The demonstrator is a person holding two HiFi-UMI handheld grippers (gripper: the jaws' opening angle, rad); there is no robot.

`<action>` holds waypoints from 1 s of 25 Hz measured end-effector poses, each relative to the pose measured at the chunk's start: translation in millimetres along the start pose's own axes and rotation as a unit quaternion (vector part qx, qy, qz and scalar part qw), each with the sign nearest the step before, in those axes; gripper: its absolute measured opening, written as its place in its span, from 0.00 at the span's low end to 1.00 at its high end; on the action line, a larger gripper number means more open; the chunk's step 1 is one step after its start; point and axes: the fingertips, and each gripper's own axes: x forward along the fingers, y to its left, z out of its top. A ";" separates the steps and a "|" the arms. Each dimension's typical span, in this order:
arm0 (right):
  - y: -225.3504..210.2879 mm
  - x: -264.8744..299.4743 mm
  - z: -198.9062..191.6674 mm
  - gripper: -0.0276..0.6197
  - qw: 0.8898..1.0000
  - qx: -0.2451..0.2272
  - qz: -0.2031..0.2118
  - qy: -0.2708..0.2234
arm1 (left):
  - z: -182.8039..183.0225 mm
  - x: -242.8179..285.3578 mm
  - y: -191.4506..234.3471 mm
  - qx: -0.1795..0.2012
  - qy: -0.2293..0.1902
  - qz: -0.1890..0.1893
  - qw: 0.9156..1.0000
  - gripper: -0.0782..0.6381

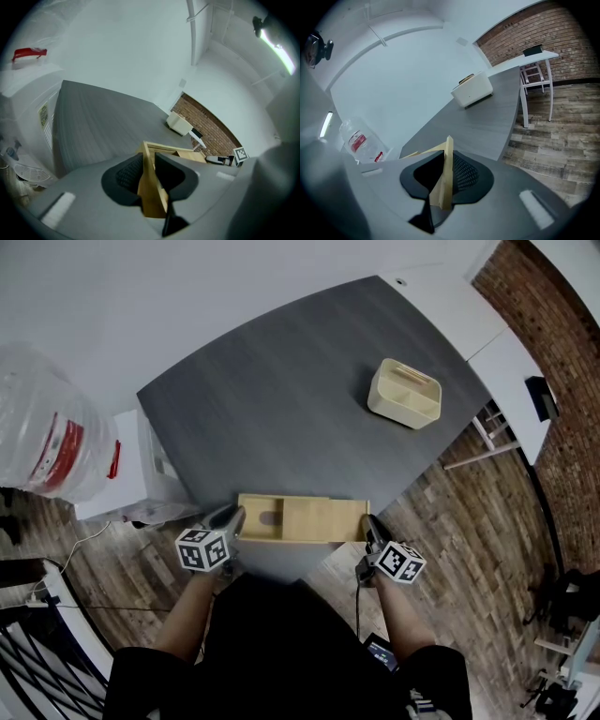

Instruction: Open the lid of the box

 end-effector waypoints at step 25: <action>-29.2 -14.8 13.5 0.13 0.999 0.013 -0.025 -0.027 | 1.7 -2.4 2.0 0.000 -0.002 0.005 1.000 0.22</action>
